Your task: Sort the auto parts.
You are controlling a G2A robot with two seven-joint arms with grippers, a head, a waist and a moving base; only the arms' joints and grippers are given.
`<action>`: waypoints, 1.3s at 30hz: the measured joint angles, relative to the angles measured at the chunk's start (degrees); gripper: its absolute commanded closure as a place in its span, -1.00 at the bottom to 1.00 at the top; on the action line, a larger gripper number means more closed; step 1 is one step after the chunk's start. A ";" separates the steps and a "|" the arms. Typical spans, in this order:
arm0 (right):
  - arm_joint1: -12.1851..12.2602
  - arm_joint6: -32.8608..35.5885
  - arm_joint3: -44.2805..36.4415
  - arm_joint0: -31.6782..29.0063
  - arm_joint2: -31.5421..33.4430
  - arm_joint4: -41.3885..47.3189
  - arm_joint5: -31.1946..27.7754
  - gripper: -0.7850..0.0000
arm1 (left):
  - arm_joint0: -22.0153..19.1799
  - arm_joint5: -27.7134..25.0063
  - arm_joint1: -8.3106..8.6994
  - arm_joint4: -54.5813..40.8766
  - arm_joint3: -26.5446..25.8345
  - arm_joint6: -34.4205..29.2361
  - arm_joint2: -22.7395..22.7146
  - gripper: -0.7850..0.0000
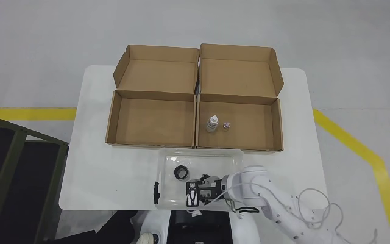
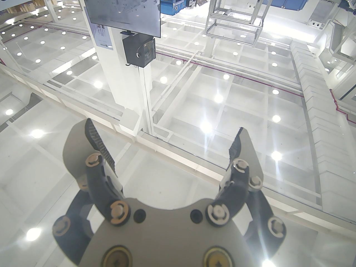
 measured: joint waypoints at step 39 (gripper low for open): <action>2.66 -10.63 -18.60 -4.63 11.87 4.41 3.18 1.00 | 0.00 0.00 0.00 0.00 0.00 0.00 0.00 -1.00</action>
